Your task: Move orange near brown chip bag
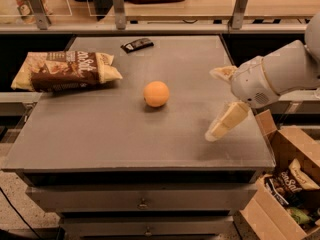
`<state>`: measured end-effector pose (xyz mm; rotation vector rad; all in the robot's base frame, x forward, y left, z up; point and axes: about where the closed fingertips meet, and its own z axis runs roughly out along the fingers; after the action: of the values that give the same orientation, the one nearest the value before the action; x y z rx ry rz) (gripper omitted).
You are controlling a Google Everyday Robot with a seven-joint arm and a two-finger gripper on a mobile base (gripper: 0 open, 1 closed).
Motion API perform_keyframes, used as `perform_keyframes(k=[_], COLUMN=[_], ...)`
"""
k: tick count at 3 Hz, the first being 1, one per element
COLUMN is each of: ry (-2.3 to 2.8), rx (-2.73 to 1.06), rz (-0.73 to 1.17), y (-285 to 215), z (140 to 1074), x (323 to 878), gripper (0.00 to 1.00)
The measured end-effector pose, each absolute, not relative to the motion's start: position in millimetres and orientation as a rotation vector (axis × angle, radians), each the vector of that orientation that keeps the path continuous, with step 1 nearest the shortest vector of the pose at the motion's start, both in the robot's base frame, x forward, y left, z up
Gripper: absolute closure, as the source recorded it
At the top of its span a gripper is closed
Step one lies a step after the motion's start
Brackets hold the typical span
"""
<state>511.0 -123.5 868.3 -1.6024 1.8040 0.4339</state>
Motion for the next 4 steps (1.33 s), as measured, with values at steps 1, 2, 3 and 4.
perform_keyframes(k=[1, 2, 3, 4], ry=[1.742, 1.679, 1.637, 1.617], rx=[-1.573, -1.561, -1.546, -1.533], rz=[0.564, 0.661, 0.721, 0.755], y=[-86, -55, -32, -16], z=[851, 840, 833, 833], x=[523, 532, 540, 546], gripper=[0.00, 0.00, 0.00, 0.00])
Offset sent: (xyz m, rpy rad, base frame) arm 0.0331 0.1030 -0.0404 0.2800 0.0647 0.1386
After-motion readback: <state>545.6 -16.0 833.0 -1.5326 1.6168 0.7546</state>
